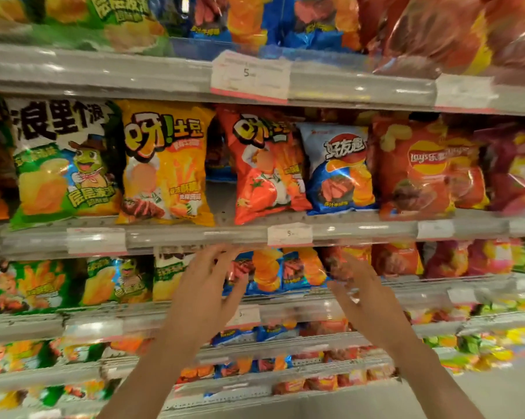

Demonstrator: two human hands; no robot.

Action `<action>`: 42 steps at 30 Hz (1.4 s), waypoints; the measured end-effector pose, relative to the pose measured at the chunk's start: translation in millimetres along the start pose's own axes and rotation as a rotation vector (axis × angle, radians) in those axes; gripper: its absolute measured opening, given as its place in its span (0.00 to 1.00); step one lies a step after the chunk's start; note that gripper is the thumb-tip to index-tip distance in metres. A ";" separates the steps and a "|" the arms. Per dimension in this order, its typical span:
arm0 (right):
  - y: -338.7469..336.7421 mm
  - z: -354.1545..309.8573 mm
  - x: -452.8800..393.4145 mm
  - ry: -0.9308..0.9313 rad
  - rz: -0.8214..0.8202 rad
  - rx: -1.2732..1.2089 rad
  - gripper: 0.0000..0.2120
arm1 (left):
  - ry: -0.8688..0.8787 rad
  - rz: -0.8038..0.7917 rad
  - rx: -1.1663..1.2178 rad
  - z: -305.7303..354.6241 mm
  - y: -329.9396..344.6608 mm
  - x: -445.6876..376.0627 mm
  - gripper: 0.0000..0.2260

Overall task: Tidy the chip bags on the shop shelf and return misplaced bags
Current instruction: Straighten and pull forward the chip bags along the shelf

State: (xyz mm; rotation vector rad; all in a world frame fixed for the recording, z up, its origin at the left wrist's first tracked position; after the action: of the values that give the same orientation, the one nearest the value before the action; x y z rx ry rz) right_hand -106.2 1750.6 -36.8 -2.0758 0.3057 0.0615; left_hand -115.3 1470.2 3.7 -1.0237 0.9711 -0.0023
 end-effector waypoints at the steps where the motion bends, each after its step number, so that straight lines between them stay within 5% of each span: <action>1: -9.4 7.8 -6.4 -0.014 0.000 0.008 0.33 | 0.012 -0.005 -0.017 7.1 5.8 -9.8 0.20; 5: -47.7 22.9 -30.2 -0.091 0.067 0.019 0.21 | 0.070 -0.049 -0.102 25.2 27.5 -41.7 0.18; 10: -74.5 14.6 -51.8 -0.149 0.120 0.079 0.20 | 0.101 -0.039 -0.210 25.3 37.3 -62.2 0.17; 18: -46.5 -63.8 -48.0 -0.444 0.058 -0.013 0.08 | 0.112 0.004 -0.196 17.0 39.2 -68.5 0.17; 25: -37.9 -73.9 -63.5 -0.421 0.091 0.016 0.18 | 0.120 0.011 -0.175 15.0 37.6 -72.2 0.16; 34: -31.6 -67.7 -67.5 -0.386 0.058 0.012 0.19 | 0.095 0.049 -0.202 16.8 38.6 -71.5 0.17; 39: -65.8 -74.0 -84.6 -0.307 0.043 -0.245 0.13 | 0.082 0.050 -0.199 15.0 39.8 -71.1 0.16; 42: -88.9 -99.3 -106.1 -0.304 0.116 -0.295 0.19 | 0.068 0.050 -0.178 14.0 41.6 -71.4 0.16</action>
State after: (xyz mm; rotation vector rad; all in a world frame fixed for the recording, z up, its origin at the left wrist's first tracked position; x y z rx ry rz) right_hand -195.5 1727.5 106.5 -2.2969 0.2395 0.5137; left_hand -166.1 1533.5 24.5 -1.1681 1.0728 0.0927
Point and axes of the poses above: each hand's wrist, its own x-axis away from the middle knuckle, its own y-axis out of the palm, z = x × y, the point moved 10 cm from there along -x, towards the middle knuckle, and after that the axes turned 12 degrees about y, right-handed, at the moved point
